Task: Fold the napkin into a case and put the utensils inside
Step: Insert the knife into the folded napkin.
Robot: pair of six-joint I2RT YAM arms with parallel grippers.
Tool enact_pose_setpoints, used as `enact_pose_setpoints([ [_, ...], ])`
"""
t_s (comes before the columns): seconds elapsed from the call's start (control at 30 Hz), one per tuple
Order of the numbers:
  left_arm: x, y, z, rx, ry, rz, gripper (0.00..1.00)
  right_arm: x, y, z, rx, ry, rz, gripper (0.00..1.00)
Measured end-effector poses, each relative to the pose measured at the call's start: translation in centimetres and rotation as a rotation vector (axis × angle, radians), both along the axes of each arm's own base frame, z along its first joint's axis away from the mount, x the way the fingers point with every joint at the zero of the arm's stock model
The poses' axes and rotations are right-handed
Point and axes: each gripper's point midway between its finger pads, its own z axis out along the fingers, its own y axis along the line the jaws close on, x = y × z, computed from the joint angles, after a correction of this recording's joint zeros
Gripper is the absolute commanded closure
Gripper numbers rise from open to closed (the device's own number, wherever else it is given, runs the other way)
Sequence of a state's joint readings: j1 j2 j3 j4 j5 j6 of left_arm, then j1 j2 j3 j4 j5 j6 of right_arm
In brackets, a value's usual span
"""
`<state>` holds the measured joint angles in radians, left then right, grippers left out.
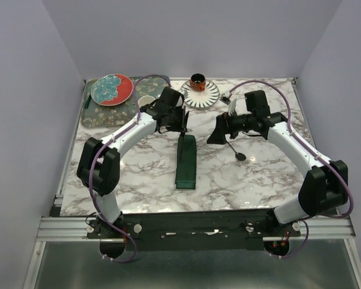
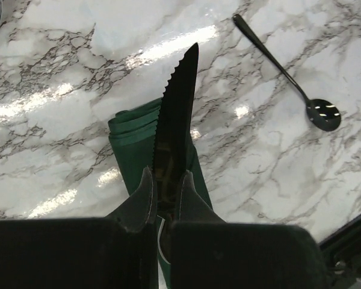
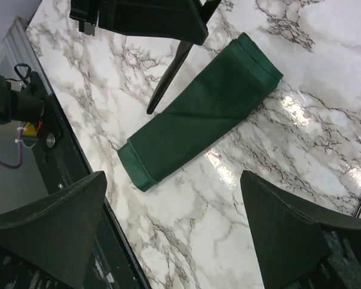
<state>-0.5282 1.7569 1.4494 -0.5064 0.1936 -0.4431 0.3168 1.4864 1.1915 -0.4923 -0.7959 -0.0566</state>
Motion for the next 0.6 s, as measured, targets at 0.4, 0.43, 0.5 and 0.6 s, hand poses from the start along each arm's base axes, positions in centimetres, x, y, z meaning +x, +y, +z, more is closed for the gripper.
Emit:
enact_pose_setpoints([
  [0.4,1.9,0.6,-4.3,0.104,0.031,0.093,1.00,-0.1,-0.9,-0.6,-0.042,-0.008,-0.021,0.00],
  [0.43,2.0,0.6,-4.6,0.105,0.035,0.100,1.00,-0.2,-0.9,-0.6,-0.044,-0.011,-0.022,0.00],
  [0.5,2.1,0.6,-4.9,0.108,0.040,0.107,1.00,-0.3,-1.0,-0.6,-0.047,-0.015,-0.023,0.00],
  [0.6,2.2,0.6,-5.2,0.106,0.046,0.115,1.00,-0.2,-1.2,-0.5,-0.048,-0.020,-0.027,0.00],
])
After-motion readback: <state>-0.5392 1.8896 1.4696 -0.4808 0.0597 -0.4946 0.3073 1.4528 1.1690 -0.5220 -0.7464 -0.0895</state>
